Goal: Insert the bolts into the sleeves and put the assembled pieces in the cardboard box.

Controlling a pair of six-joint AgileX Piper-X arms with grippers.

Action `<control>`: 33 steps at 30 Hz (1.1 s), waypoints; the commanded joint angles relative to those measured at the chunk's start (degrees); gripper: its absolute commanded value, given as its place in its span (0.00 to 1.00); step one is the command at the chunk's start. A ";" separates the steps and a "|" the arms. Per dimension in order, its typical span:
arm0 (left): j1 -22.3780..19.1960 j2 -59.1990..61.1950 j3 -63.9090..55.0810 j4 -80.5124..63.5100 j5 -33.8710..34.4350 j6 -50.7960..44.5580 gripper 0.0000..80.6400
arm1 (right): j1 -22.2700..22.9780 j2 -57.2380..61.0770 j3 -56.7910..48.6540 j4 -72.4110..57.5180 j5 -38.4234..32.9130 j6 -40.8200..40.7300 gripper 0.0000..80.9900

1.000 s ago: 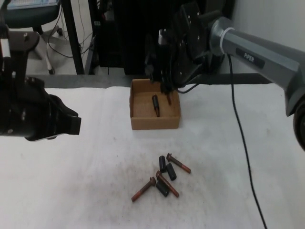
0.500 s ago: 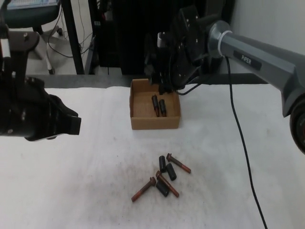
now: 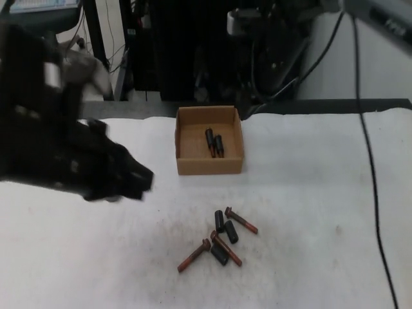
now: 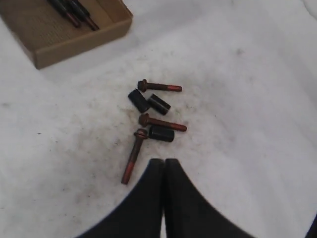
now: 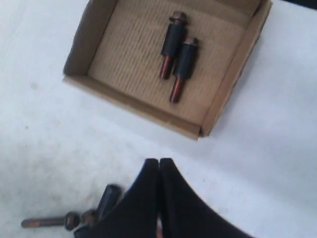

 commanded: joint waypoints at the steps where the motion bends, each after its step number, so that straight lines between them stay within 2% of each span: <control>1: -2.72 3.41 -0.41 -1.10 -4.31 1.49 0.00 | 0.07 -4.48 2.09 1.81 -2.22 -0.37 0.01; 4: -5.93 9.03 -0.59 -1.10 -8.65 2.92 0.00 | 0.27 -11.57 7.72 2.65 -2.11 -0.37 0.01; 9: -8.62 16.23 -1.73 -0.99 -8.93 3.44 0.00 | 0.24 -24.62 20.33 2.49 -2.11 -0.37 0.01; 15: -12.50 20.89 -5.40 -1.12 -11.36 8.74 0.00 | 0.24 -38.04 34.47 -1.39 -1.94 1.91 0.01; 19: -14.87 23.61 -8.30 -1.64 -11.45 9.57 0.11 | 0.24 -44.07 40.96 -4.84 -1.94 5.14 0.01; 23: -16.34 26.79 -11.27 1.02 -19.53 9.62 0.24 | 0.24 -46.55 44.04 -5.15 -2.18 5.65 0.01; 25: -16.37 27.99 -12.18 1.69 -21.92 9.62 0.24 | 0.24 -47.07 44.62 -5.15 -2.18 5.65 0.01; 33: -16.37 33.26 -13.75 2.24 -21.91 9.46 0.24 | 0.24 -47.09 44.62 -5.11 -2.18 5.65 0.01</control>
